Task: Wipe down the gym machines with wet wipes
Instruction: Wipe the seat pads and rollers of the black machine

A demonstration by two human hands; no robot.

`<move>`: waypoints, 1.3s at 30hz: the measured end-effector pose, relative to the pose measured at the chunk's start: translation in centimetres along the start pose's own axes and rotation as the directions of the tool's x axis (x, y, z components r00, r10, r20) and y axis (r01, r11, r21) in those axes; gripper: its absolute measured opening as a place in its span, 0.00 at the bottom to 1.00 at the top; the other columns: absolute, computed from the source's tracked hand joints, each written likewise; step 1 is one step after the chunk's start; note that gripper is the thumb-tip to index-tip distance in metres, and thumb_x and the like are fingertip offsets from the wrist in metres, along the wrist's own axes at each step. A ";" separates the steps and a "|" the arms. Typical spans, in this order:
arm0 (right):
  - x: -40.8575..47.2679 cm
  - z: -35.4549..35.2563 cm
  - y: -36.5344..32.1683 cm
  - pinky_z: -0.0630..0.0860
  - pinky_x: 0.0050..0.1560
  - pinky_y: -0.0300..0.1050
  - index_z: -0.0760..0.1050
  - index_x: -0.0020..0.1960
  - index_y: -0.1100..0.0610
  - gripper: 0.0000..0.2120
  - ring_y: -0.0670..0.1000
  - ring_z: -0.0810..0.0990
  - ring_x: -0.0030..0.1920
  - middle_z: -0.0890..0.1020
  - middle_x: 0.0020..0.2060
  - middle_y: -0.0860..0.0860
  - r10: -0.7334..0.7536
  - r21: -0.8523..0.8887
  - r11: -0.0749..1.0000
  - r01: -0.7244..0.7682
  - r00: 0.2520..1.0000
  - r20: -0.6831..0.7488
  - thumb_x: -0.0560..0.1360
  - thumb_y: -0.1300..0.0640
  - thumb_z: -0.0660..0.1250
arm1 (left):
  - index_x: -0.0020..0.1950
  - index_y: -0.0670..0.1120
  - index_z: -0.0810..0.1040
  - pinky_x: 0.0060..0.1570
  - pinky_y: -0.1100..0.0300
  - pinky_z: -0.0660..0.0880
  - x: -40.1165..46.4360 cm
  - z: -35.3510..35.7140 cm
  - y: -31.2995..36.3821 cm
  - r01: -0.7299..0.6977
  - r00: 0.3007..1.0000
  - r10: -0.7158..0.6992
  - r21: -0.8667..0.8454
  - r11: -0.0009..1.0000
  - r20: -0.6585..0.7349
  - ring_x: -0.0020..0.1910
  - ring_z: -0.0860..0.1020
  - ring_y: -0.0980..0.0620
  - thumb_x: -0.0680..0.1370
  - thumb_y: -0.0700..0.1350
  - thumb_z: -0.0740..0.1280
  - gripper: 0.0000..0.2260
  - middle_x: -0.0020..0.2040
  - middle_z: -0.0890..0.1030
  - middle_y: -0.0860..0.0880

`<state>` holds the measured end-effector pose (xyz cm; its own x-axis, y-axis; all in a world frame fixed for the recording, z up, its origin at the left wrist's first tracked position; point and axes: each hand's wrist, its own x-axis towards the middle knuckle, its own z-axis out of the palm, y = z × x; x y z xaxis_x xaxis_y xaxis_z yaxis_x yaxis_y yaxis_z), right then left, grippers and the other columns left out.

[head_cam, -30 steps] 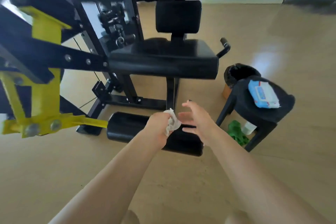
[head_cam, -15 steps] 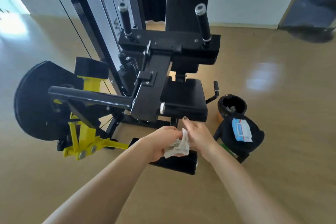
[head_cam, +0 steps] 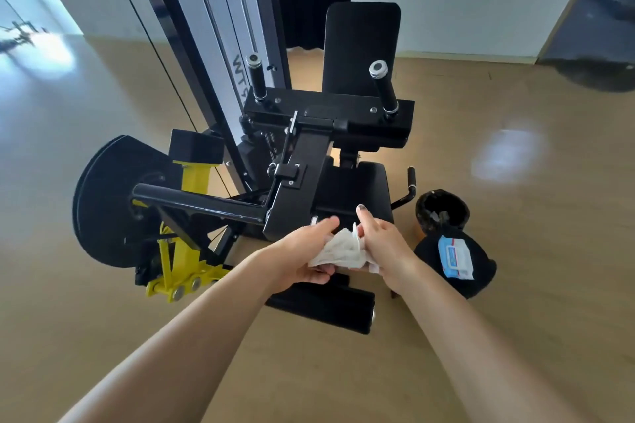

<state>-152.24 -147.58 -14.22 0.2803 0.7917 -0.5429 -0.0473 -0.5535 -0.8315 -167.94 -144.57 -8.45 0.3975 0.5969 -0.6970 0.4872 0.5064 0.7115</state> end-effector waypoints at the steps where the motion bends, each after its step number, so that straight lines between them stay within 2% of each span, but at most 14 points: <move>1: -0.3 -0.4 -0.2 0.83 0.49 0.52 0.78 0.48 0.59 0.26 0.54 0.84 0.46 0.84 0.44 0.56 0.001 0.015 1.000 -0.001 1.000 0.015 0.83 0.37 0.57 | 0.54 0.44 0.82 0.43 0.59 0.80 -0.2 0.2 0.4 0.031 0.998 -0.030 -0.016 0.999 0.050 0.42 0.81 0.52 0.80 0.66 0.59 0.26 0.45 0.83 0.47; 3: -0.9 -1.3 -0.7 0.82 0.42 0.47 0.78 0.53 0.58 0.24 0.51 0.81 0.42 0.82 0.42 0.53 -0.025 -0.022 0.999 0.026 0.999 0.037 0.84 0.39 0.56 | 0.55 0.45 0.81 0.49 0.57 0.81 -0.5 0.7 1.0 0.024 0.990 -0.023 -0.008 1.000 0.143 0.44 0.82 0.53 0.77 0.68 0.63 0.27 0.48 0.84 0.47; 7: -2.0 -3.3 -2.0 0.78 0.49 0.46 0.81 0.50 0.59 0.33 0.52 0.82 0.45 0.83 0.40 0.53 -0.026 -0.151 0.988 0.040 0.995 0.093 0.83 0.33 0.49 | 0.59 0.46 0.75 0.59 0.50 0.81 -0.4 2.0 2.0 -0.092 0.995 0.086 0.120 0.989 0.052 0.58 0.81 0.47 0.70 0.53 0.73 0.21 0.60 0.79 0.45; 12: -2.0 -4.7 -1.5 0.75 0.43 0.45 0.81 0.43 0.60 0.34 0.50 0.80 0.35 0.81 0.27 0.51 -0.073 -0.196 0.977 0.088 0.994 0.084 0.82 0.33 0.52 | 0.56 0.44 0.84 0.56 0.57 0.78 -0.7 3.2 3.0 -0.143 0.973 0.111 0.153 0.978 0.203 0.50 0.79 0.56 0.77 0.45 0.69 0.09 0.50 0.84 0.50; 15: -1.9 -5.5 -0.9 0.76 0.46 0.46 0.78 0.47 0.62 0.33 0.51 0.81 0.39 0.81 0.35 0.53 -0.047 -0.183 0.981 0.069 0.991 0.123 0.81 0.32 0.55 | 0.61 0.44 0.82 0.65 0.52 0.74 -0.5 3.6 3.0 -0.101 0.962 0.047 0.191 0.977 0.269 0.61 0.78 0.47 0.78 0.49 0.69 0.14 0.58 0.83 0.46; 17: -2.2 -6.2 -0.7 0.79 0.46 0.46 0.78 0.53 0.59 0.28 0.53 0.82 0.45 0.83 0.44 0.55 0.017 -0.099 0.995 0.004 0.978 0.208 0.82 0.33 0.57 | 0.62 0.46 0.82 0.63 0.52 0.73 -0.3 3.9 3.2 -0.064 0.952 0.014 0.156 0.986 0.307 0.61 0.77 0.45 0.80 0.56 0.65 0.18 0.60 0.83 0.46; 20: -2.2 -7.2 -0.7 0.81 0.53 0.48 0.79 0.59 0.63 0.30 0.55 0.84 0.50 0.85 0.50 0.58 0.083 -0.001 0.996 -0.089 0.931 0.355 0.82 0.35 0.59 | 0.59 0.42 0.81 0.57 0.55 0.76 0.0 4.6 3.5 0.002 0.981 -0.010 0.045 0.999 0.191 0.50 0.80 0.50 0.84 0.52 0.61 0.16 0.53 0.85 0.45; 22: -2.0 -7.7 -0.6 0.76 0.68 0.53 0.77 0.62 0.73 0.36 0.56 0.84 0.58 0.85 0.54 0.62 0.078 0.001 0.996 -0.084 0.933 0.350 0.83 0.37 0.59 | 0.55 0.40 0.80 0.56 0.54 0.80 0.7 5.1 3.5 -0.002 0.997 -0.008 0.130 0.992 0.073 0.47 0.81 0.50 0.82 0.43 0.65 0.08 0.51 0.83 0.42; 24: -1.9 -8.2 -0.6 0.73 0.71 0.55 0.77 0.59 0.76 0.35 0.56 0.84 0.57 0.84 0.53 0.66 0.056 0.008 0.998 -0.062 0.940 0.336 0.83 0.40 0.60 | 0.50 0.40 0.78 0.48 0.57 0.80 1.4 5.2 3.4 -0.034 0.999 0.037 0.174 0.984 -0.010 0.45 0.79 0.48 0.79 0.41 0.68 0.04 0.47 0.80 0.43; 27: -1.8 -9.1 -0.5 0.76 0.68 0.56 0.83 0.47 0.66 0.25 0.58 0.84 0.52 0.85 0.46 0.64 0.040 -0.001 0.999 -0.043 0.925 0.378 0.83 0.43 0.64 | 0.45 0.42 0.78 0.47 0.59 0.70 2.1 5.3 3.2 -0.060 0.997 0.049 0.247 0.967 0.053 0.42 0.74 0.49 0.73 0.41 0.69 0.04 0.43 0.77 0.45; 29: -1.7 -9.9 -0.4 0.77 0.64 0.55 0.84 0.52 0.62 0.21 0.60 0.82 0.55 0.86 0.50 0.60 0.041 -0.028 0.999 -0.031 0.887 0.459 0.82 0.44 0.65 | 0.44 0.42 0.78 0.46 0.61 0.72 2.0 5.5 3.4 -0.081 0.996 0.072 0.241 0.967 0.042 0.42 0.77 0.53 0.72 0.37 0.69 0.02 0.42 0.80 0.48; 32: -1.4 -10.8 0.0 0.77 0.62 0.51 0.82 0.62 0.58 0.18 0.56 0.82 0.56 0.84 0.56 0.59 0.042 -0.037 0.999 -0.027 0.864 0.501 0.82 0.45 0.66 | 0.55 0.38 0.78 0.55 0.54 0.79 2.5 6.1 3.6 -0.111 0.994 0.112 0.195 0.975 0.004 0.51 0.81 0.49 0.68 0.38 0.72 0.17 0.53 0.82 0.41; 35: -1.3 -11.6 0.1 0.78 0.53 0.47 0.78 0.60 0.62 0.16 0.52 0.80 0.50 0.83 0.52 0.57 0.000 0.017 1.000 -0.008 0.905 0.426 0.80 0.51 0.70 | 0.60 0.39 0.77 0.56 0.54 0.81 3.1 7.1 4.0 -0.124 0.992 0.125 0.041 0.991 -0.008 0.55 0.83 0.46 0.75 0.40 0.73 0.15 0.57 0.82 0.40; 39: -1.0 -13.2 0.1 0.81 0.54 0.47 0.73 0.58 0.59 0.14 0.57 0.83 0.59 0.82 0.58 0.60 -0.047 0.275 0.960 -0.057 0.932 0.360 0.76 0.65 0.73 | 0.61 0.44 0.74 0.53 0.54 0.83 3.9 8.9 4.7 -0.155 0.981 0.160 0.055 0.986 -0.108 0.54 0.83 0.48 0.76 0.40 0.73 0.15 0.58 0.80 0.44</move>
<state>-139.90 -151.89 -12.20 -0.0820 0.8570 -0.5087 -0.3252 -0.5055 -0.7992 -157.17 -145.39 -8.58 0.3836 0.7342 -0.5602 0.4614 0.3731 0.8049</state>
